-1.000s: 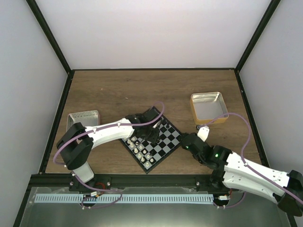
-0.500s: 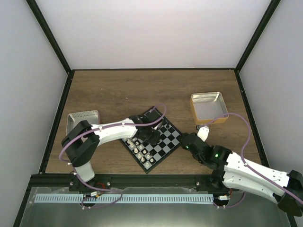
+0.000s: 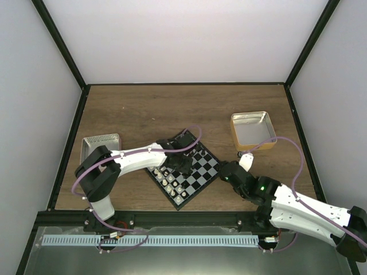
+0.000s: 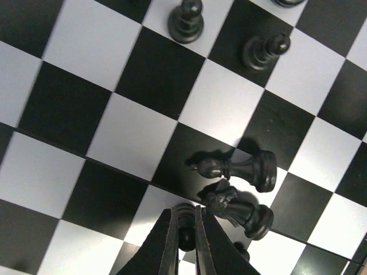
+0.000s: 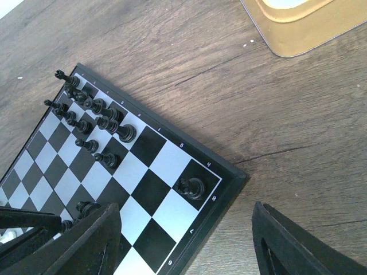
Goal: Set up the chess pieces on the board
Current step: Pick up the chess piece from the chessboard, then place the chess piece on the chessboard, then pick up the chess piece from the chessboard.
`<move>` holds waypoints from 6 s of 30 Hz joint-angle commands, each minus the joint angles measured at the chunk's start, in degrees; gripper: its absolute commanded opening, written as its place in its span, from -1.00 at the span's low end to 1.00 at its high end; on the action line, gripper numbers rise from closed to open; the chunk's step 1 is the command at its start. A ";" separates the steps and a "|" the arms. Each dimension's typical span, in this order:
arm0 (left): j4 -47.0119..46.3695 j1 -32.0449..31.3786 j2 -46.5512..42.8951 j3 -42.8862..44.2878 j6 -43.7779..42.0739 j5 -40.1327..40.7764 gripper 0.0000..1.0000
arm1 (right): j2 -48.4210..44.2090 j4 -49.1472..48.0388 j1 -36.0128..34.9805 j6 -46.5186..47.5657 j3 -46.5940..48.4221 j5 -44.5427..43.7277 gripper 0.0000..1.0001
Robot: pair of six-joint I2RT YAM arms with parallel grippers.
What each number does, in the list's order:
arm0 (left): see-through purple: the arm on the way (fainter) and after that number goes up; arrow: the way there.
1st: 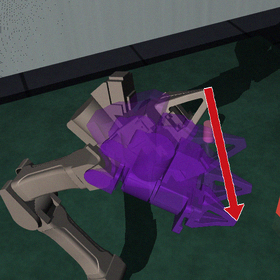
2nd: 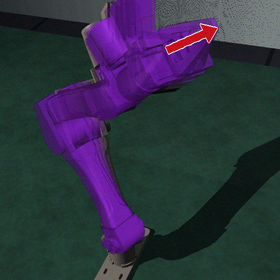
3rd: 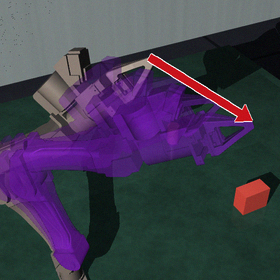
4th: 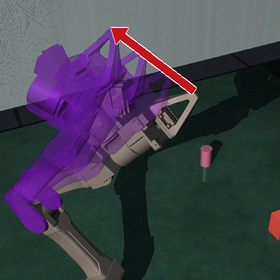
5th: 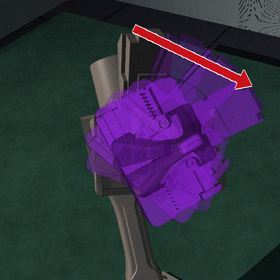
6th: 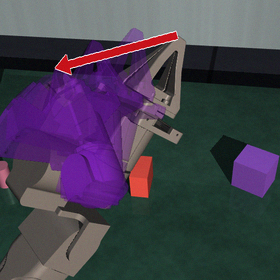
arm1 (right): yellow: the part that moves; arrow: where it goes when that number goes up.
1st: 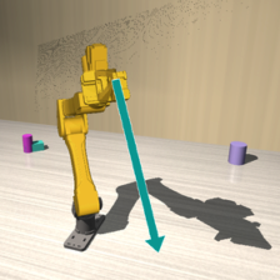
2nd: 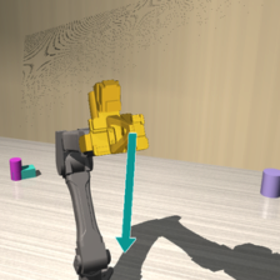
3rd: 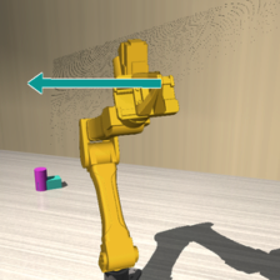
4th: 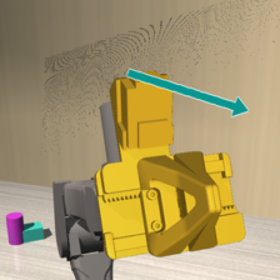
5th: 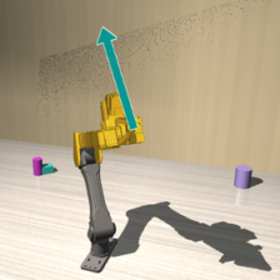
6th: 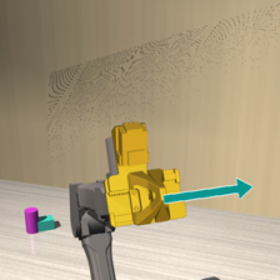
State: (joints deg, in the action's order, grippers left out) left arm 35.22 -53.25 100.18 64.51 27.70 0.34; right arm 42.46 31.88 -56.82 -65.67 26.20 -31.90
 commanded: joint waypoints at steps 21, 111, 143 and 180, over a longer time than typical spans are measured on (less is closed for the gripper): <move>-2.01 -3.27 7.17 15.17 -3.34 0.71 -0.81 | -3.28 3.97 -0.08 -3.88 -0.49 -4.00 0.28; -21.16 3.74 -32.16 -21.18 2.06 16.14 0.01 | 38.79 -10.88 -0.22 10.28 15.97 27.56 -0.23; -21.33 4.15 -31.37 -21.36 2.47 16.06 0.01 | 44.39 -1.08 -4.31 27.16 18.50 28.77 -0.45; -37.20 6.05 -38.81 -30.77 21.18 -13.59 0.20 | 19.96 -32.57 -5.41 35.88 3.49 20.91 -0.75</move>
State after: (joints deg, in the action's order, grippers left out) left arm 7.20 -47.86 63.88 35.92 41.82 -3.57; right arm 68.38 12.67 -61.71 -35.00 33.30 -9.63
